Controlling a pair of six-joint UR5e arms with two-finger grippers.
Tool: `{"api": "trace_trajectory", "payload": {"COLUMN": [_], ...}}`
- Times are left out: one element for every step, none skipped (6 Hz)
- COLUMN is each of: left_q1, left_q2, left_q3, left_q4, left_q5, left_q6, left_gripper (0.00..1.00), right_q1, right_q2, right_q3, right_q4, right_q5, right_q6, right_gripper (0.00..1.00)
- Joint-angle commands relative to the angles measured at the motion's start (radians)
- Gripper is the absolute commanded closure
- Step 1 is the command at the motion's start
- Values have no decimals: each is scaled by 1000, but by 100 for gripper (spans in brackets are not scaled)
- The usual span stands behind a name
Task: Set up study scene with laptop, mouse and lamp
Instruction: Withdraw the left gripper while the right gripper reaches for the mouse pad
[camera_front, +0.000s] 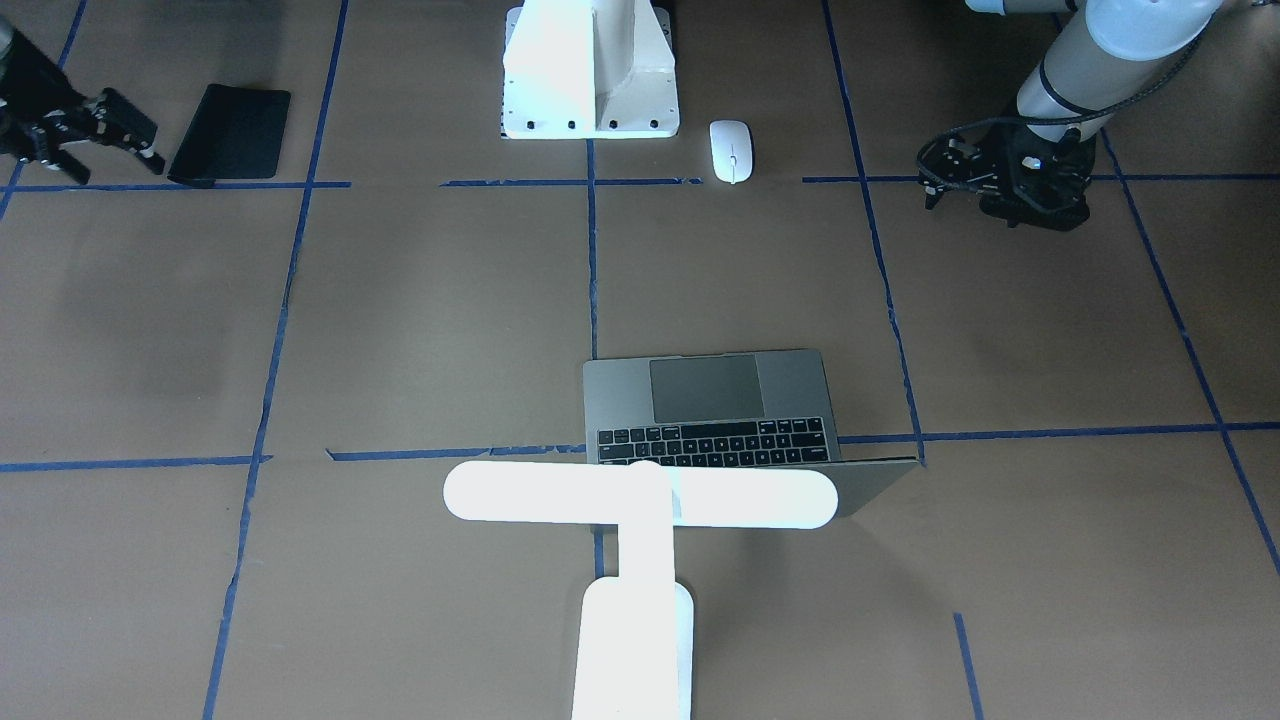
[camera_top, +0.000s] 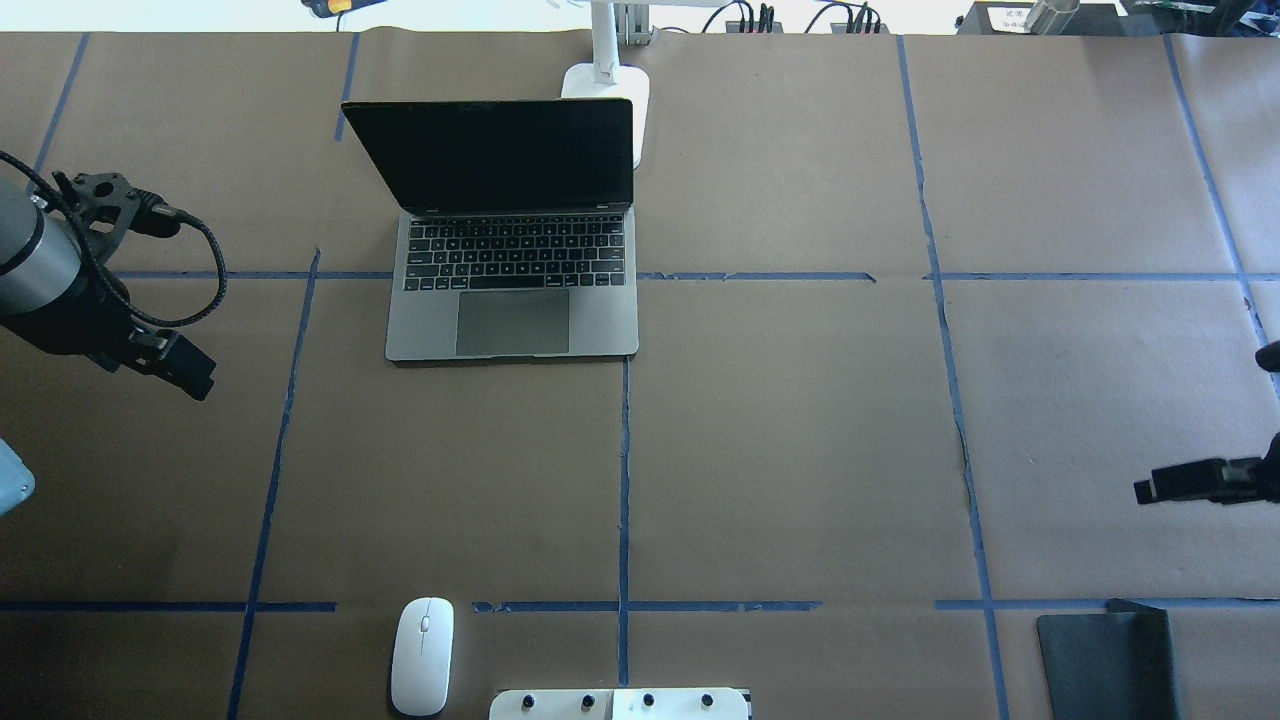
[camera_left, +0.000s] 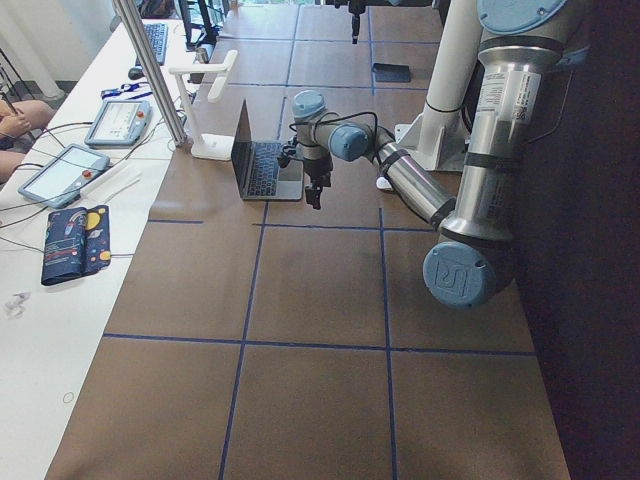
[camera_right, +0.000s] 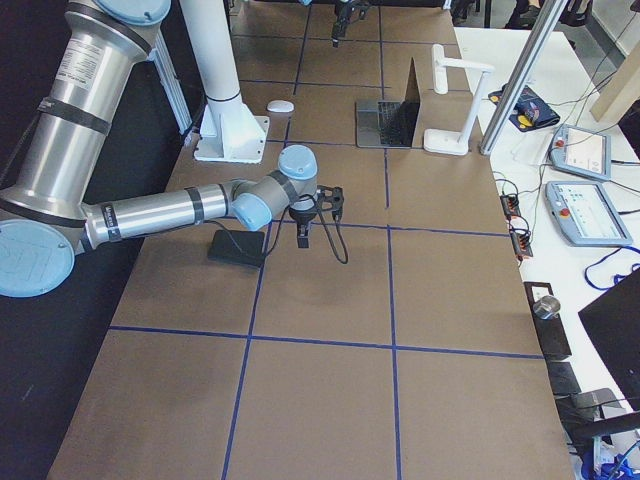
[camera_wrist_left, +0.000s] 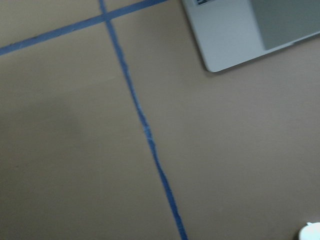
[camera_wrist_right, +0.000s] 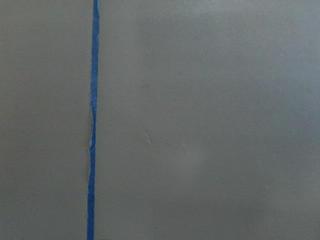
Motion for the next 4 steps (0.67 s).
{"api": "trace_trajectory", "payload": {"left_q1": [1, 1, 1, 1], "left_q2": [-2, -4, -7, -8], "left_q3": [4, 1, -2, -7], "left_q4": [-1, -1, -1, 1], "left_q5": [4, 4, 4, 4], "left_q6": [1, -1, -1, -5], "left_gripper": [0, 0, 0, 0], "right_q1": [-200, -301, -383, -458], "right_q2": [-138, -137, -129, -128], "right_q3": [-7, -20, -20, -53], "right_q4": [131, 136, 156, 203], "right_q5": [-158, -199, -251, -347], "right_q6": [85, 181, 293, 312], "right_gripper": [0, 0, 0, 0]}}
